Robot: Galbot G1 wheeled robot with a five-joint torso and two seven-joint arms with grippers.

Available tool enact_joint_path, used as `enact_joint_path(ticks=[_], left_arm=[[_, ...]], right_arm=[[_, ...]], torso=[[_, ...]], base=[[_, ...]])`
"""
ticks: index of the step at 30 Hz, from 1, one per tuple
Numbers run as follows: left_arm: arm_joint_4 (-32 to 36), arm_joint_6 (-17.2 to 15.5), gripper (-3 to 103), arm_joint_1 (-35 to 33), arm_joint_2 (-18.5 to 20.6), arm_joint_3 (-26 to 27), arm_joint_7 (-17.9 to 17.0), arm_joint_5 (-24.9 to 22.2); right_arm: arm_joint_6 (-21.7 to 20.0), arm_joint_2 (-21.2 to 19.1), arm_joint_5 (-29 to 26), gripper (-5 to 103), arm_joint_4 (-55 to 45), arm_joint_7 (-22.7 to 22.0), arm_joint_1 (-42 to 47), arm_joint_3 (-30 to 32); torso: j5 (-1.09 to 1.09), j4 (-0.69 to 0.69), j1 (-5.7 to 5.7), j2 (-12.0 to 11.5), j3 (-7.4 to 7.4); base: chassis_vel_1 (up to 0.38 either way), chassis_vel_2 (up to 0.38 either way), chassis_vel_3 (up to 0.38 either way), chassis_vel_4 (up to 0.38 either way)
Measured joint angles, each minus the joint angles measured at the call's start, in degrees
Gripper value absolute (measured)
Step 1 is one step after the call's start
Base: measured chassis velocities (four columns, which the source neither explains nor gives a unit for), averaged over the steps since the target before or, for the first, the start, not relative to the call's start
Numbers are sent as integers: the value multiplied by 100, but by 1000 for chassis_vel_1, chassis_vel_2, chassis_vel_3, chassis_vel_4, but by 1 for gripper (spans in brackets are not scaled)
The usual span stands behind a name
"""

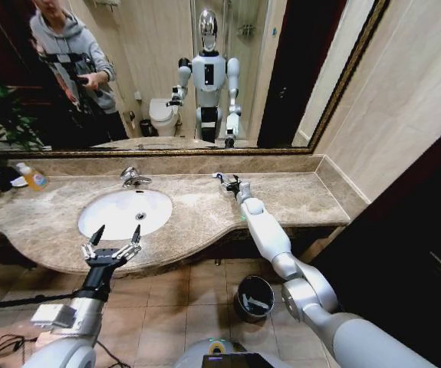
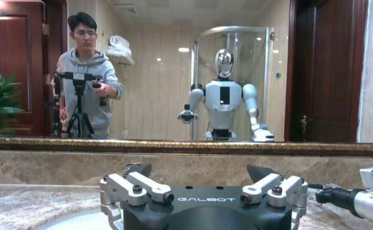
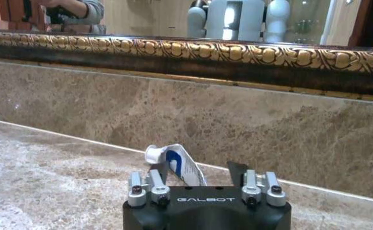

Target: Pick up the trash from the sink and place it in the trash bin.

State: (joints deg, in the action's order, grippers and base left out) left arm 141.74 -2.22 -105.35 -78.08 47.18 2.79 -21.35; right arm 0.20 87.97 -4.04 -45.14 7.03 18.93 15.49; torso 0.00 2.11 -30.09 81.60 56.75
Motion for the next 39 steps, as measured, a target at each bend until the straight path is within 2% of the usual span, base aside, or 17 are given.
enact_joint_path(ticks=[8,10,14,15,18,30,34,36,38,39], left_arm=[[0,0,100,0,0,0,0,1],[0,0,100,0,0,0,0,0],[0,0,100,0,0,0,0,1],[0,0,100,0,0,0,0,1],[0,0,100,0,0,0,0,1],[0,0,100,0,0,0,0,0],[0,0,100,0,0,0,0,1],[0,0,100,1,0,0,1,0],[0,0,100,0,0,0,0,0],[0,0,100,0,0,0,0,0]], right_arm=[[-10,-25,-2,38,56,4,38,23],[-11,-25,-7,38,56,4,42,24],[-20,-38,-22,16,32,4,84,25],[-20,-38,-22,16,32,4,84,25],[-49,-45,-29,2,-55,-1,123,24],[-329,-272,-192,0,-853,-92,547,-49],[-642,-721,-616,0,-2087,-243,1173,-150],[-645,-791,-649,0,-2229,-252,1260,-144],[-512,-1167,-854,0,-2855,-326,1683,-21],[-512,-1167,-854,0,-2855,-326,1683,-21]], torso=[[0,0,0,0,0],[0,0,0,0,0],[0,0,0,0,0],[0,0,0,0,0],[0,0,0,0,0],[0,0,0,0,0],[0,0,1,0,-1],[2,0,1,0,-1],[0,1,1,1,-1],[0,1,1,1,-1]], base=[[0,0,0,0],[0,0,0,0],[0,0,0,0],[0,0,0,0],[0,0,0,0],[0,0,0,0],[0,0,0,0],[0,0,0,0],[0,0,0,0],[0,0,0,0]])
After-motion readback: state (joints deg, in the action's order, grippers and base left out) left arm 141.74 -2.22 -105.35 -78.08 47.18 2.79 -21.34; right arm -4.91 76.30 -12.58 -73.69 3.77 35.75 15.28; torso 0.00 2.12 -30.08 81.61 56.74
